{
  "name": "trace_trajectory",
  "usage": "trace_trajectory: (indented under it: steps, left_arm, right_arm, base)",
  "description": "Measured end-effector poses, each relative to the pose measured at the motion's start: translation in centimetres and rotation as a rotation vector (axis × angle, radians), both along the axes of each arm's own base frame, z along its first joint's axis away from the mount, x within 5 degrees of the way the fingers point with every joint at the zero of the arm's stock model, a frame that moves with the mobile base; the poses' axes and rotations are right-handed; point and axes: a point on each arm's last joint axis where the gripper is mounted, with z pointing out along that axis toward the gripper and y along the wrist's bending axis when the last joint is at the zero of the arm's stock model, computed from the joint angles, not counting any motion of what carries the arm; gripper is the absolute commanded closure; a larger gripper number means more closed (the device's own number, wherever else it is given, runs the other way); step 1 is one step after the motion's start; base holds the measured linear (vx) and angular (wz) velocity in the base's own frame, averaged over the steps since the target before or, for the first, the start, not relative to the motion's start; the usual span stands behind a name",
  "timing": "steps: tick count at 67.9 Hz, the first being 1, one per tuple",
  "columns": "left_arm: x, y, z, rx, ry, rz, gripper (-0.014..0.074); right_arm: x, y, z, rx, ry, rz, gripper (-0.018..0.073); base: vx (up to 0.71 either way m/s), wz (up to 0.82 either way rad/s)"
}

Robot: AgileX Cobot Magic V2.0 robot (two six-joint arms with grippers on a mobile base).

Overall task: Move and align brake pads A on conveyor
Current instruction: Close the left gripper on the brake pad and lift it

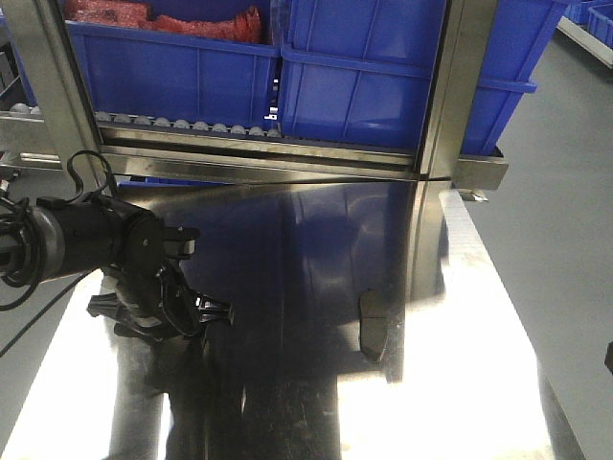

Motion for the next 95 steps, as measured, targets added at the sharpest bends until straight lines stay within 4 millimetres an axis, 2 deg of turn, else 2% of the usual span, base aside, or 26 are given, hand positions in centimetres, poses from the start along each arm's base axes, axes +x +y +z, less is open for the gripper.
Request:
trace_trajectory:
  steps: [6,12,17,27,42,50,60,69,85,95]
  left_arm:
    - [0.1,-0.1,-0.1,0.000,-0.001,-0.001,0.0155]
    - [0.3,-0.1,-0.1,0.004,-0.008,-0.005,0.0230]
    - [0.4,0.0,-0.1,0.010,-0.017,-0.012,0.0337]
    - [0.5,0.0,-0.1,0.011,-0.028,-0.017,0.0605]
    - [0.4,-0.1,0.1,0.020,-0.041,-0.055,0.0604]
    - [-0.3,0.0,1.2,0.034,-0.071,-0.099,0.0604]
    - [-2.6,0.7,4.3,-0.015,-0.188,-0.106,0.0603]
    - [-5.4,1.8,6.8,-0.055,-0.286,-0.108,0.0603]
    - [-11.4,4.4,11.2,-0.126,-0.464,-0.105,0.0603]
    - [-15.5,6.1,12.7,-0.176,-0.563,-0.095,0.0603]
  right_arm:
    - [0.0,0.0,0.0,0.000,0.000,0.000,0.0233]
    - [0.0,0.0,0.0,0.000,0.000,0.000,0.0233]
    - [0.0,0.0,0.0,0.000,0.000,0.000,0.0233]
    - [0.0,0.0,0.0,0.000,0.000,0.000,0.0233]
    - [0.0,0.0,0.0,0.000,0.000,0.000,0.0233]
    - [0.0,0.0,0.0,0.000,0.000,0.000,0.0233]
    - [0.0,0.0,0.0,0.000,0.000,0.000,0.0233]
    - [0.0,0.0,0.0,0.000,0.000,0.000,0.0233]
    - [0.0,0.0,0.0,0.000,0.000,0.000,0.0233]
    - [0.0,0.0,0.0,0.000,0.000,0.000,0.0233]
  base:
    - [0.00,0.00]
    - [0.00,0.00]
    - [0.00,0.00]
    - [0.00,0.00]
    - [0.00,0.00]
    - [0.00,0.00]
    - [0.00,0.00]
    - [0.00,0.00]
    - [0.00,0.00]
    - [0.00,0.00]
